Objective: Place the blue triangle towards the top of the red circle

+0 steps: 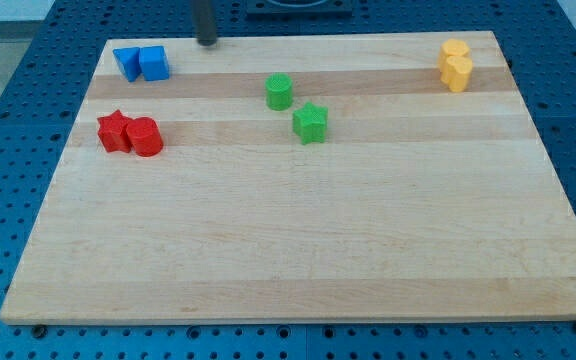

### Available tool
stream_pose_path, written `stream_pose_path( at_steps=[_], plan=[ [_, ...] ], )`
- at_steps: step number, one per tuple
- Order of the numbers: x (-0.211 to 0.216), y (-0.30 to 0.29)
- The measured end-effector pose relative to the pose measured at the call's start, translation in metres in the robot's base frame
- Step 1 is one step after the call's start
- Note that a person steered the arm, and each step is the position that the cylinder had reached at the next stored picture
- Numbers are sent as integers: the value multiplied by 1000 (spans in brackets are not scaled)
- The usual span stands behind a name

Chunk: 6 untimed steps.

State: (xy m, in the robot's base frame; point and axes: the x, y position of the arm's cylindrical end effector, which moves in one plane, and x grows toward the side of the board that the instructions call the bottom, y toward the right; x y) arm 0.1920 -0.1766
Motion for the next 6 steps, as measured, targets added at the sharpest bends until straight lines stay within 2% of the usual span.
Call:
stream_pose_path(
  at_steps=[1, 2, 3, 5, 6],
  plan=[
    [0, -65],
    [0, -106],
    [0, -111],
    [79, -46],
    [90, -38]
  ],
)
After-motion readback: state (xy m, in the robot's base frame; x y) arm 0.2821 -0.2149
